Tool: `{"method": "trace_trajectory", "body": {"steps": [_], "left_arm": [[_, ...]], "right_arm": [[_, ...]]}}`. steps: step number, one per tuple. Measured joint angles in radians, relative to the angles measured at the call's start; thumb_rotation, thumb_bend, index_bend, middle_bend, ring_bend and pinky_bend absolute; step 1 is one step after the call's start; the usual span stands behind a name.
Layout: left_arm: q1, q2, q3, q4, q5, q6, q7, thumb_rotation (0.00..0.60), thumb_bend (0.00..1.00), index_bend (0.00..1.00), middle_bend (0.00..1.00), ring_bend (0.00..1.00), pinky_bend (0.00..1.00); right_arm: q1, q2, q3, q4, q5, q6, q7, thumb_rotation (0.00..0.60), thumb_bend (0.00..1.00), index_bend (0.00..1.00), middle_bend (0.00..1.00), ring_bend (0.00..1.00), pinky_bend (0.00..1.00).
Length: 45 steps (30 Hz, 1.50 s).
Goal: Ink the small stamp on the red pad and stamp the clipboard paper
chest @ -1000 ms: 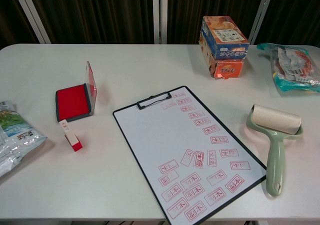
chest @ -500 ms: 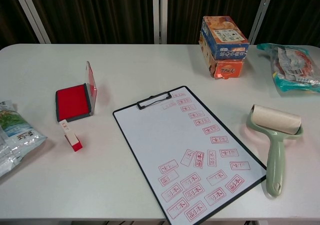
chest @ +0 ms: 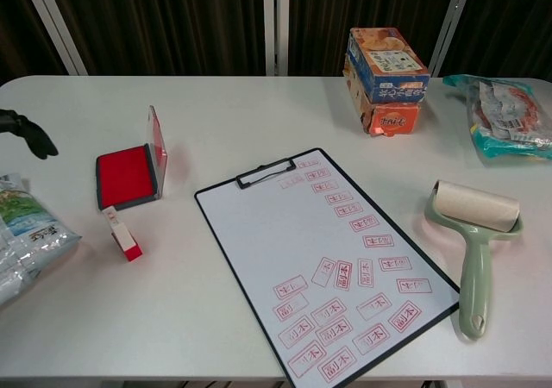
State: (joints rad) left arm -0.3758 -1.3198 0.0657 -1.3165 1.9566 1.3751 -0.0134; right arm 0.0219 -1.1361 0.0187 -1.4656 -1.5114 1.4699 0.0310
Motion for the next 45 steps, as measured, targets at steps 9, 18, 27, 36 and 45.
{"method": "trace_trajectory", "body": {"steps": [9, 18, 27, 36, 45], "left_arm": [[-0.104, -0.026, -0.001, -0.023, -0.023, -0.152, 0.085, 0.6, 0.16, 0.26, 0.28, 0.89, 0.99], [-0.143, -0.097, 0.023, 0.022, -0.037, -0.204, 0.099, 0.6, 0.16, 0.31, 0.3, 0.9, 1.0], [-0.176, -0.145, 0.028, 0.051, -0.054, -0.222, 0.119, 0.6, 0.22, 0.37, 0.37, 0.92, 1.0], [-0.193, -0.163, 0.04, 0.071, -0.073, -0.227, 0.114, 0.6, 0.25, 0.43, 0.42, 0.93, 1.0], [-0.207, -0.182, 0.047, 0.091, -0.093, -0.232, 0.101, 0.6, 0.33, 0.45, 0.44, 0.93, 1.0]], "right_arm": [[0.005, 0.009, 0.006, -0.005, 0.026, -0.026, -0.004, 0.6, 0.23, 0.0, 0.0, 0.0, 0.0], [0.009, 0.013, 0.006, -0.007, 0.033, -0.04, -0.004, 0.6, 0.23, 0.0, 0.0, 0.0, 0.0], [0.008, 0.014, 0.004, -0.006, 0.037, -0.043, 0.001, 0.6, 0.23, 0.0, 0.0, 0.0, 0.0], [0.01, 0.019, 0.004, -0.004, 0.042, -0.055, 0.005, 0.6, 0.23, 0.0, 0.0, 0.0, 0.0], [0.01, 0.015, 0.003, 0.005, 0.047, -0.058, 0.01, 0.6, 0.23, 0.0, 0.0, 0.0, 0.0]]}}
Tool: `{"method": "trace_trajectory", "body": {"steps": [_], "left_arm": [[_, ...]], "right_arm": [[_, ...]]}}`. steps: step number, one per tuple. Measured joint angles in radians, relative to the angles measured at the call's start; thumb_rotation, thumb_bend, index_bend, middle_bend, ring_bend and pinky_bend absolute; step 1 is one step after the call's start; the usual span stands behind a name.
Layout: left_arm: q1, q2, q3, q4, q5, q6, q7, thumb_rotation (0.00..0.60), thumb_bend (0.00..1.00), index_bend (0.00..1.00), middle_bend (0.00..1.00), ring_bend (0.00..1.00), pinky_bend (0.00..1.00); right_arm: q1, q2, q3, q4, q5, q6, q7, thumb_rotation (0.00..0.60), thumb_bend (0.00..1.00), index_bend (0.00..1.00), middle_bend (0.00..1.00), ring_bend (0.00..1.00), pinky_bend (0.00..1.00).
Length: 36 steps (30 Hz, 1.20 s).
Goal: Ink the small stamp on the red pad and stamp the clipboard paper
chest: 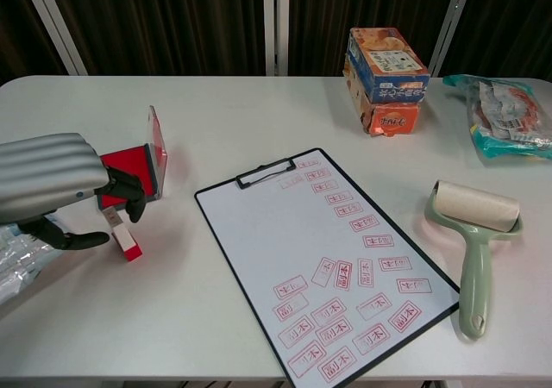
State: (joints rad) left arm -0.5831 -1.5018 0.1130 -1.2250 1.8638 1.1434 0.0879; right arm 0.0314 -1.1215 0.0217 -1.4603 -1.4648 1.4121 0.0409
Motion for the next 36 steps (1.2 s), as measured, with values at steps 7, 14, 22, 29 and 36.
{"method": "trace_trajectory", "body": {"steps": [7, 14, 22, 29, 36], "left_arm": [[-0.004, -0.009, 0.01, 0.01, -0.008, 0.005, -0.005, 0.6, 0.35, 0.47, 0.46, 0.93, 1.0], [-0.007, -0.014, 0.017, 0.018, -0.016, 0.01, -0.013, 0.6, 0.37, 0.5, 0.5, 0.93, 1.0], [-0.01, -0.021, 0.022, 0.025, -0.022, 0.018, -0.02, 0.6, 0.4, 0.55, 0.55, 0.93, 1.0], [-0.009, -0.027, 0.021, 0.03, -0.037, 0.024, -0.042, 0.6, 0.42, 0.59, 0.59, 0.95, 1.0], [-0.009, -0.02, 0.016, 0.016, -0.058, 0.034, -0.098, 0.6, 0.44, 0.62, 0.62, 0.97, 1.0]], "right_arm": [[0.0, 0.0, 0.0, 0.003, 0.003, -0.003, 0.002, 0.6, 0.23, 0.0, 0.0, 0.0, 0.0], [-0.001, -0.001, -0.001, 0.004, 0.006, -0.006, 0.001, 0.6, 0.23, 0.0, 0.0, 0.0, 0.0], [-0.001, 0.0, -0.002, 0.002, 0.016, -0.018, -0.005, 0.6, 0.23, 0.0, 0.0, 0.0, 0.0], [-0.001, 0.0, -0.003, 0.001, 0.017, -0.02, -0.008, 0.6, 0.23, 0.0, 0.0, 0.0, 0.0], [-0.003, 0.001, -0.003, 0.004, 0.017, -0.017, -0.003, 0.6, 0.23, 0.0, 0.0, 0.0, 0.0]]}}
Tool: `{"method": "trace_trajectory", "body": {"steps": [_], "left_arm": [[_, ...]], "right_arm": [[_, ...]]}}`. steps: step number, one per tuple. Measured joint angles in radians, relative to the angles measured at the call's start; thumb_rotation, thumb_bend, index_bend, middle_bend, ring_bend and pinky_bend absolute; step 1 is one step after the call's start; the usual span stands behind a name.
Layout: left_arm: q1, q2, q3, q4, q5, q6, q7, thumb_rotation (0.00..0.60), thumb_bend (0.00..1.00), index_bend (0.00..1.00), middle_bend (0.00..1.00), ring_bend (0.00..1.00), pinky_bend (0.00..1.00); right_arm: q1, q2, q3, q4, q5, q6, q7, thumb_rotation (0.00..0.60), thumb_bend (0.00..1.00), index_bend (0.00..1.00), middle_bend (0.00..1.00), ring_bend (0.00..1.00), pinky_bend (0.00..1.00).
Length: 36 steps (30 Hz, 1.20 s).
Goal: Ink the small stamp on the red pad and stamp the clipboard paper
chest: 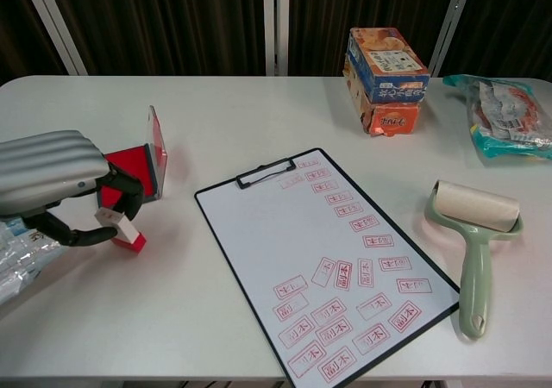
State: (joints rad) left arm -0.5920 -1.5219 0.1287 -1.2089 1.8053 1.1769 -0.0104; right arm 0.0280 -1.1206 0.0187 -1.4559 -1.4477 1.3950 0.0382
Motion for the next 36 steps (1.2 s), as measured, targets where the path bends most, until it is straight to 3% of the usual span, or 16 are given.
{"method": "trace_trajectory", "body": {"steps": [7, 17, 26, 36], "left_arm": [[0.01, 0.029, -0.016, -0.026, -0.02, 0.061, -0.115, 0.6, 0.45, 0.66, 0.66, 1.0, 1.0], [0.038, 0.049, -0.069, 0.043, -0.086, 0.133, -0.22, 0.6, 0.46, 0.68, 0.68, 1.0, 1.0], [-0.002, 0.033, -0.114, 0.073, -0.178, 0.005, -0.349, 0.6, 0.47, 0.7, 0.7, 1.0, 1.0], [-0.063, -0.011, -0.166, 0.09, -0.245, -0.095, -0.201, 0.6, 0.47, 0.7, 0.7, 1.0, 1.0]], "right_arm": [[0.0, 0.001, 0.0, 0.0, 0.0, -0.002, 0.003, 0.6, 0.23, 0.0, 0.0, 0.0, 0.0], [0.003, 0.001, 0.001, -0.007, 0.0, -0.004, -0.008, 0.6, 0.23, 0.0, 0.0, 0.0, 0.0], [0.0, 0.015, 0.005, -0.032, -0.005, 0.014, -0.019, 0.6, 0.24, 0.0, 0.0, 0.0, 0.0], [-0.005, 0.029, 0.006, -0.046, -0.004, 0.022, -0.021, 0.6, 0.24, 0.0, 0.0, 0.0, 0.0]]}}
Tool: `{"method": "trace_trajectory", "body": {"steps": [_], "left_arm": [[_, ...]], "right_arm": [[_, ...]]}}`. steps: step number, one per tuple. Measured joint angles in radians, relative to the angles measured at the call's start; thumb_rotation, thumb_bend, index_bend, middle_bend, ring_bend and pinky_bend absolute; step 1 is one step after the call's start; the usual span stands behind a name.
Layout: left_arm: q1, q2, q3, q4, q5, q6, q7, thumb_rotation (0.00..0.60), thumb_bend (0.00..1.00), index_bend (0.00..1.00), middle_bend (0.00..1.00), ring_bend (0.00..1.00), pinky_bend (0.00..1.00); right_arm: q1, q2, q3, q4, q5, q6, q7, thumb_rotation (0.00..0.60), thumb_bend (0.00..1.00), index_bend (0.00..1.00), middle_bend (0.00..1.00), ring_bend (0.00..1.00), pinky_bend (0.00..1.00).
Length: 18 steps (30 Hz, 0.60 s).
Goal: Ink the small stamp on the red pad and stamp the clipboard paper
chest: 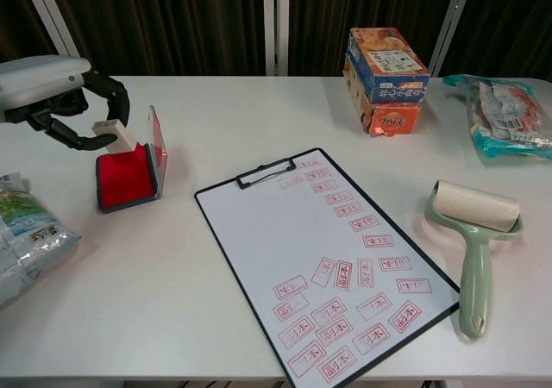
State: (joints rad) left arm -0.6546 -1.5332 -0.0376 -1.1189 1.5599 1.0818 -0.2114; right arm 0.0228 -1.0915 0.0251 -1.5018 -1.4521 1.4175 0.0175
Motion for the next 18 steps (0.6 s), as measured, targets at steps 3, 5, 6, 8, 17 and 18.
{"method": "trace_trajectory", "body": {"steps": [3, 5, 6, 8, 17, 18], "left_arm": [[-0.014, -0.009, -0.011, 0.003, -0.025, -0.039, 0.03, 0.6, 0.47, 0.7, 0.7, 1.0, 1.0], [-0.024, -0.016, -0.018, 0.01, -0.043, -0.064, 0.041, 0.6, 0.47, 0.7, 0.7, 1.0, 1.0], [-0.028, -0.02, -0.02, 0.015, -0.05, -0.074, 0.045, 0.6, 0.47, 0.7, 0.7, 1.0, 1.0], [-0.036, -0.029, -0.024, 0.03, -0.061, -0.093, 0.05, 0.6, 0.47, 0.7, 0.7, 1.0, 1.0], [-0.046, -0.051, -0.018, 0.077, -0.076, -0.125, 0.039, 0.6, 0.47, 0.71, 0.71, 1.0, 1.0], [-0.047, -0.053, -0.018, 0.08, -0.076, -0.125, 0.037, 0.6, 0.47, 0.71, 0.71, 1.0, 1.0]], "right_arm": [[0.0, -0.002, -0.001, 0.005, 0.001, -0.002, 0.004, 0.6, 0.24, 0.0, 0.0, 0.0, 0.0], [-0.001, -0.003, -0.001, 0.008, 0.003, -0.003, 0.008, 0.6, 0.24, 0.0, 0.0, 0.0, 0.0], [-0.002, -0.003, -0.001, 0.008, 0.004, -0.004, 0.008, 0.6, 0.24, 0.0, 0.0, 0.0, 0.0], [-0.003, -0.002, -0.001, 0.009, 0.007, -0.005, 0.01, 0.6, 0.24, 0.0, 0.0, 0.0, 0.0], [-0.003, -0.002, 0.0, 0.013, 0.018, -0.014, 0.012, 0.6, 0.25, 0.0, 0.0, 0.0, 0.0], [-0.003, -0.003, 0.0, 0.013, 0.019, -0.016, 0.012, 0.6, 0.25, 0.0, 0.0, 0.0, 0.0]]}}
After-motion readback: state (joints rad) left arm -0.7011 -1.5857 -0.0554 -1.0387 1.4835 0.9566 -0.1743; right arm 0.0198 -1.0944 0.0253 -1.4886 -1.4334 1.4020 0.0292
